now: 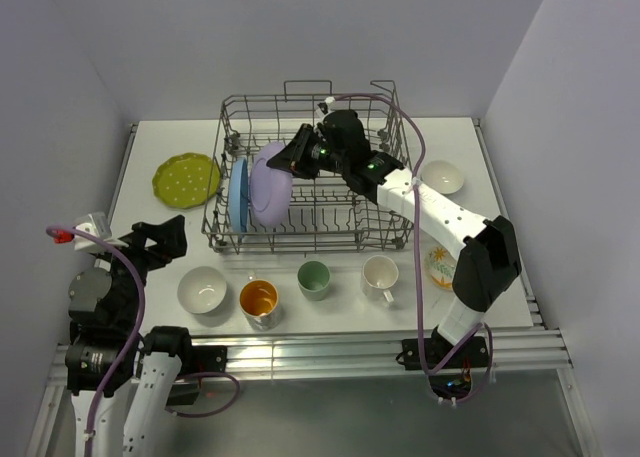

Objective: Load the mixed dishes into the dish rack
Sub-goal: Insert the plate into the dish rack

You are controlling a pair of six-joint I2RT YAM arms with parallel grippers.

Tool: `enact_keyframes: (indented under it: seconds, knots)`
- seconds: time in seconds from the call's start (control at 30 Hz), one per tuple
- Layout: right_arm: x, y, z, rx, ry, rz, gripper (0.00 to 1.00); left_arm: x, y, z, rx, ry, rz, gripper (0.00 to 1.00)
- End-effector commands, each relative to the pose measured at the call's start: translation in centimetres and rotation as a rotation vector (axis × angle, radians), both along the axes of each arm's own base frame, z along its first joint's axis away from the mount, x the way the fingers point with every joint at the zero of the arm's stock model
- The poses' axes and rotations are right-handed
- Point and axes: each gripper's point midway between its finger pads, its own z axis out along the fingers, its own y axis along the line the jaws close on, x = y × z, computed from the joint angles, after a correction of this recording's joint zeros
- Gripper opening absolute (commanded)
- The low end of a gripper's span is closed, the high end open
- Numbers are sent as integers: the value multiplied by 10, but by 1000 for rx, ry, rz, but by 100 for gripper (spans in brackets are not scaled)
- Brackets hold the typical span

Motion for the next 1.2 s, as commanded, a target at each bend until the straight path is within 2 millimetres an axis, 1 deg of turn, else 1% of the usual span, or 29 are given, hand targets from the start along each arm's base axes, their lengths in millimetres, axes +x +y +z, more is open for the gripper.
enact_keyframes:
  seconds: [0.0, 0.17, 0.3, 0.57, 0.7, 0.93, 1.17]
  knots:
    - [6, -8, 37, 58, -96, -21, 0, -2, -3, 9, -14, -36, -16, 99]
    - [8, -12, 38, 60, -95, -29, 0, -2, -4, 8, -17, -33, -18, 99]
    - [8, -14, 34, 58, -91, -31, 0, -1, -4, 7, -15, -27, -18, 99]
    - [14, -20, 34, 57, -92, -49, 0, -4, -3, 13, -13, -39, -15, 99]
    - [14, -21, 25, 45, -82, -51, 0, -3, -3, 13, -15, -38, -18, 99]
    - [16, -20, 21, 39, -81, -50, 0, -2, -4, 14, -16, -41, -19, 99]
    - [19, -19, 13, 29, -67, -50, 0, 1, -4, 15, -11, -38, -22, 99]
